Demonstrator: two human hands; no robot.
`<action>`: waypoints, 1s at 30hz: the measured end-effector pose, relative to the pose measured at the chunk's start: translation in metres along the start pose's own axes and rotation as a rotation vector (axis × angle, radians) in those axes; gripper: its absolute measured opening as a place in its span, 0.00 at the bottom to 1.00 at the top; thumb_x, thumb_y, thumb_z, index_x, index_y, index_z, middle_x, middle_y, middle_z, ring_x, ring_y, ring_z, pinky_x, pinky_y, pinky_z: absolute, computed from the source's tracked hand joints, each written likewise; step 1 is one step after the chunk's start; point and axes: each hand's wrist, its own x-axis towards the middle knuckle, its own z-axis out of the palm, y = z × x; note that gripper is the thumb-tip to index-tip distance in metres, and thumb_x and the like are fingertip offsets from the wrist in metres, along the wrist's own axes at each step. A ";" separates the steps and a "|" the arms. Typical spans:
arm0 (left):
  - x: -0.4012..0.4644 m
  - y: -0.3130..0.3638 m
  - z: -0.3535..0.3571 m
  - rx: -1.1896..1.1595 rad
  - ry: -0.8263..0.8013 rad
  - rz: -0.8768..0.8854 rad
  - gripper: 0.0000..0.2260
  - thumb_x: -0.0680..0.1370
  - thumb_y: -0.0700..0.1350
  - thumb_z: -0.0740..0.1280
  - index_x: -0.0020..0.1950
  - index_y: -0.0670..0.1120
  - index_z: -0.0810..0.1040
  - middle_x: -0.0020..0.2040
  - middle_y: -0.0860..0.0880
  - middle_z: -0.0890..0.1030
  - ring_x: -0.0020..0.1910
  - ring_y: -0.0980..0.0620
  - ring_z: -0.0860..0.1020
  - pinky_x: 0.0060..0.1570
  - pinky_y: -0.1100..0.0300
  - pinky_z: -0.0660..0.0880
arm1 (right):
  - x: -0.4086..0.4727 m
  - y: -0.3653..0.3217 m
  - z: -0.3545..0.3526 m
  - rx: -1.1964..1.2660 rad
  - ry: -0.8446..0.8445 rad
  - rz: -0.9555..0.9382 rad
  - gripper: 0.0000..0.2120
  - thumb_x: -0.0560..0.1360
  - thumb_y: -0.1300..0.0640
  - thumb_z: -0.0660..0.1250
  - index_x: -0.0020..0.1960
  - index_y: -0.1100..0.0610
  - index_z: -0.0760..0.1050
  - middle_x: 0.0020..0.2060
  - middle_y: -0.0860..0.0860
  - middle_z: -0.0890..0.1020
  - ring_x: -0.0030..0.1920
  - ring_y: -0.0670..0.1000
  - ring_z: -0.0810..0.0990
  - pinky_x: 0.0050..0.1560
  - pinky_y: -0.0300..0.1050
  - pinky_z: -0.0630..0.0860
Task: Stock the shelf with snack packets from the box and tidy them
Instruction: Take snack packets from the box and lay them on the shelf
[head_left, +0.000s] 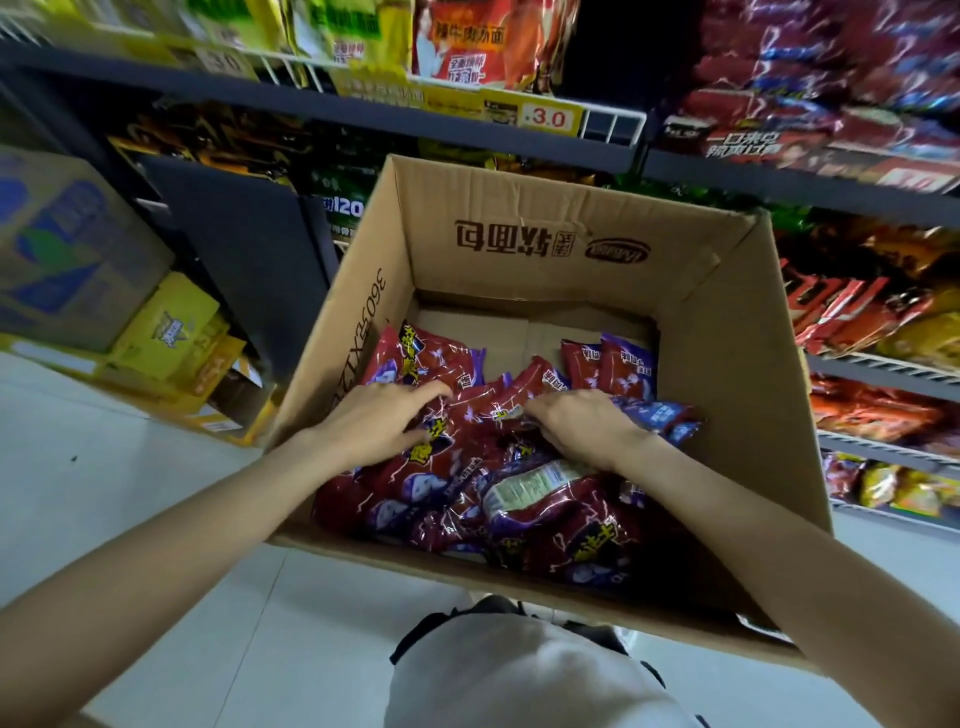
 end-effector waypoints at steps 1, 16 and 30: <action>0.000 0.001 -0.001 -0.023 0.024 -0.016 0.23 0.78 0.51 0.65 0.70 0.55 0.61 0.33 0.54 0.72 0.28 0.60 0.69 0.25 0.68 0.61 | -0.003 0.006 -0.006 -0.030 0.046 0.066 0.12 0.79 0.60 0.58 0.63 0.54 0.68 0.50 0.51 0.80 0.48 0.53 0.80 0.40 0.45 0.72; 0.026 0.029 -0.099 -0.827 0.605 -0.221 0.04 0.76 0.50 0.68 0.48 0.60 0.76 0.44 0.63 0.81 0.46 0.66 0.78 0.47 0.64 0.73 | -0.096 0.079 -0.123 0.938 0.814 0.384 0.07 0.81 0.60 0.57 0.55 0.55 0.73 0.32 0.50 0.70 0.30 0.43 0.75 0.37 0.38 0.81; 0.154 0.219 -0.161 -0.924 0.696 -0.015 0.06 0.75 0.46 0.68 0.45 0.54 0.71 0.45 0.57 0.80 0.42 0.63 0.81 0.37 0.67 0.78 | -0.263 0.224 -0.161 0.574 1.045 0.489 0.11 0.81 0.59 0.58 0.49 0.45 0.74 0.30 0.52 0.76 0.32 0.60 0.77 0.33 0.51 0.74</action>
